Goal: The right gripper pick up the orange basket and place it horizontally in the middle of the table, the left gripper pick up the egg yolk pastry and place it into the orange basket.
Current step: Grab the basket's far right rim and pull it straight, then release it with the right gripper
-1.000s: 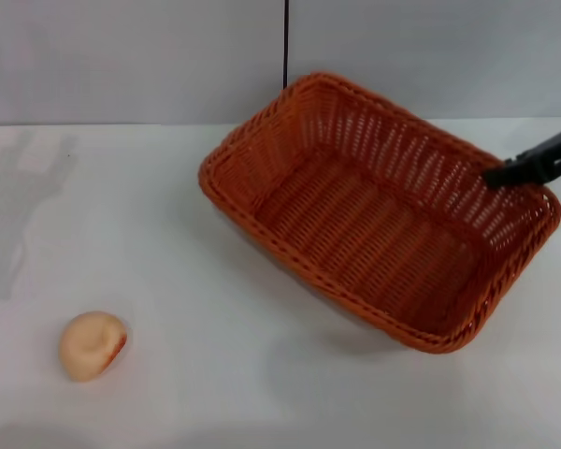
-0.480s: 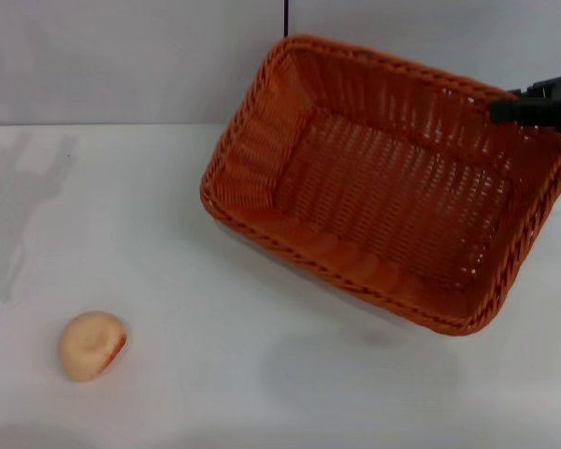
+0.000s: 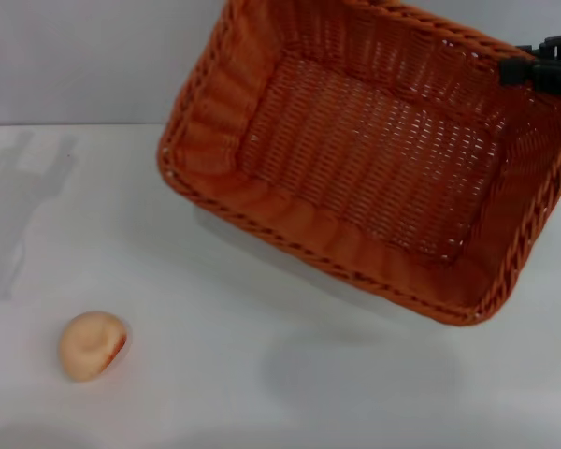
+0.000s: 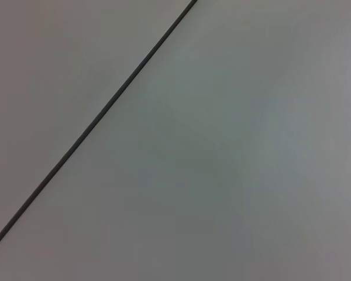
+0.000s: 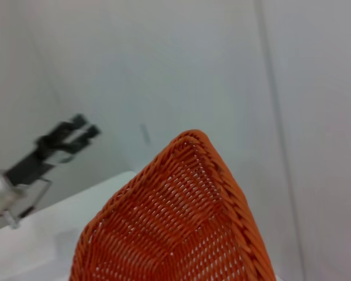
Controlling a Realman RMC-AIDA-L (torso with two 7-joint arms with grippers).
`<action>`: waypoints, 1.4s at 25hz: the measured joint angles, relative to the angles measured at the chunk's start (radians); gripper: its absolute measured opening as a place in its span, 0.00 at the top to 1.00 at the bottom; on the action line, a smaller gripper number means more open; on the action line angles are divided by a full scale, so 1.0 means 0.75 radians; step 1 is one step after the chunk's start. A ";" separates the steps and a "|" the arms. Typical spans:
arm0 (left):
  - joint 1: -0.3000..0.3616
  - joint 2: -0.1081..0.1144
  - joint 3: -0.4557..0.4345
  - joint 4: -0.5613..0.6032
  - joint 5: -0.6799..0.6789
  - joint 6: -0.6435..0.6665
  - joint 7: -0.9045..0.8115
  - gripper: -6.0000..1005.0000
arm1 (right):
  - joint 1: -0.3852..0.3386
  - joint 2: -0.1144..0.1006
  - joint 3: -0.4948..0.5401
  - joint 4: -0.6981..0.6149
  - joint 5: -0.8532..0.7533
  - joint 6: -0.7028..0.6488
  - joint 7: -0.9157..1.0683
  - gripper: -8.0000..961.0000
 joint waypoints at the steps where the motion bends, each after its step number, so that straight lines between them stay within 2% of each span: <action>1: 0.000 0.000 0.000 0.000 0.000 0.000 0.000 0.16 | 0.000 -0.006 0.002 -0.003 0.017 -0.025 -0.017 0.78; 11: -0.007 0.000 0.000 0.000 0.000 0.007 -0.002 0.16 | 0.095 -0.106 -0.048 -0.005 0.029 -0.315 -0.126 0.76; 14: -0.009 0.000 0.000 0.000 0.000 0.010 -0.002 0.16 | 0.130 -0.127 -0.117 -0.005 0.004 -0.362 -0.141 0.75; 16: -0.009 0.000 0.000 0.000 0.000 0.010 -0.002 0.16 | 0.156 -0.131 -0.167 0.000 -0.038 -0.376 -0.151 0.75; 19: -0.010 0.000 0.000 0.000 0.000 0.011 -0.002 0.16 | 0.193 -0.114 -0.212 0.010 -0.129 -0.374 -0.182 0.74; 20: -0.010 -0.001 0.000 0.003 0.000 0.012 -0.004 0.16 | 0.210 -0.091 -0.215 0.014 -0.176 -0.354 -0.209 0.74; 21: -0.010 -0.001 0.000 0.003 0.000 0.012 -0.004 0.16 | 0.210 -0.091 -0.215 0.014 -0.176 -0.354 -0.209 0.74; 22: -0.010 -0.001 0.000 0.007 0.000 0.012 -0.006 0.16 | 0.216 -0.079 -0.213 0.015 -0.190 -0.345 -0.223 0.74; 23: -0.010 -0.001 0.000 0.007 0.000 0.012 -0.006 0.16 | 0.220 -0.054 -0.208 0.016 -0.203 -0.299 -0.259 0.73; 24: -0.010 -0.001 0.000 0.007 0.000 0.012 -0.006 0.16 | 0.220 -0.054 -0.208 0.016 -0.203 -0.299 -0.259 0.73; 28: -0.021 -0.002 0.000 0.033 0.000 0.007 -0.008 0.16 | 0.223 -0.010 -0.209 0.061 -0.203 -0.176 -0.339 0.72; 35: -0.022 -0.002 0.000 0.035 0.000 0.006 -0.025 0.16 | 0.245 -0.005 -0.217 0.182 -0.207 -0.055 -0.401 0.71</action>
